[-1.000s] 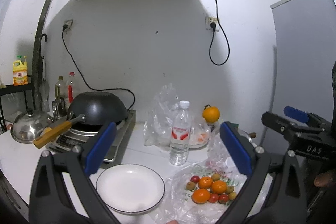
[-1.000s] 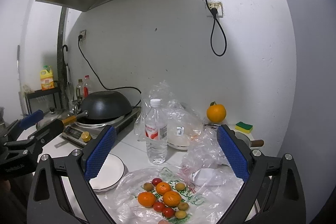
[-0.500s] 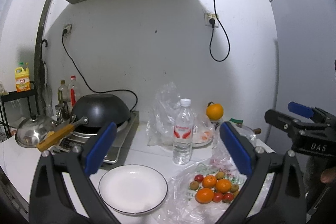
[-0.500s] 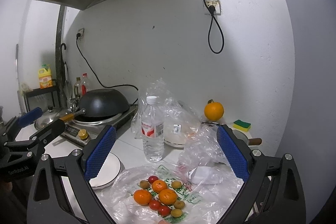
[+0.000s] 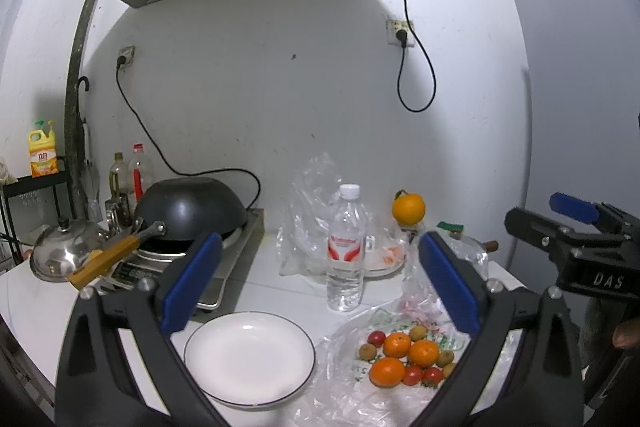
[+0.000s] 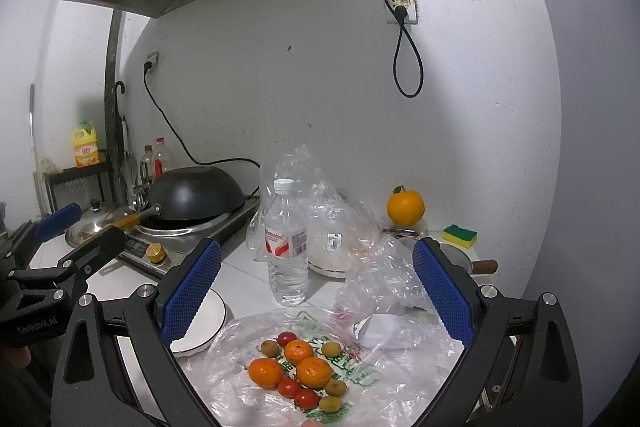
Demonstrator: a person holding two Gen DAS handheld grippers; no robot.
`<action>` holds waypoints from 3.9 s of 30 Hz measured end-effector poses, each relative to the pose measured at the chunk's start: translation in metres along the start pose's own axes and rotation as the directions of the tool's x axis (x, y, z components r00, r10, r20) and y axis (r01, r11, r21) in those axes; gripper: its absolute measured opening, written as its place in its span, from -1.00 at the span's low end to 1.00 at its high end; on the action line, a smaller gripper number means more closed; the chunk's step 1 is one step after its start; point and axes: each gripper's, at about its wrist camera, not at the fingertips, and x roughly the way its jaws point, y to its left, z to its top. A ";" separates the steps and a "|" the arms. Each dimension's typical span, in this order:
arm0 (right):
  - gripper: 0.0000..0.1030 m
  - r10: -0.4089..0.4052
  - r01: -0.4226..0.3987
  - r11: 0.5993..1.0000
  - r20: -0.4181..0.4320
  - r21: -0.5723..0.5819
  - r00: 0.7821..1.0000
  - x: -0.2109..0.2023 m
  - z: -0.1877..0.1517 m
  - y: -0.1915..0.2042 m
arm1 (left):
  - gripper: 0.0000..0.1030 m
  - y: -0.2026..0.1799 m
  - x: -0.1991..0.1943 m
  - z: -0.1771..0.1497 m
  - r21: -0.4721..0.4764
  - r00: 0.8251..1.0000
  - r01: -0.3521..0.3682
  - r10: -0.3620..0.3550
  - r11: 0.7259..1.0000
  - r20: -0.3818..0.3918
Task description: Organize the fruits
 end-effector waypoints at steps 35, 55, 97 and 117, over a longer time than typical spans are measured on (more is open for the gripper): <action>0.91 0.009 -0.010 1.000 -0.026 -0.005 1.000 0.006 -0.005 -0.004 | 0.94 -0.015 0.011 -0.006 0.024 0.999 0.037 -0.036 0.999 -0.035; 0.91 -0.010 0.011 1.000 -0.134 0.005 0.991 0.022 -0.035 -0.024 | 0.94 -0.033 0.045 -0.038 0.065 0.980 0.074 -0.061 0.995 -0.188; -0.25 0.146 -0.116 0.989 -0.587 0.089 0.796 0.099 -0.154 -0.035 | 0.22 -0.075 0.152 -0.143 0.112 0.758 0.231 -0.107 0.966 -0.643; -0.48 0.146 -0.137 0.989 -0.598 0.060 0.788 0.106 -0.157 -0.027 | -0.11 -0.069 0.165 -0.152 -0.003 0.693 0.294 -0.215 0.956 -0.688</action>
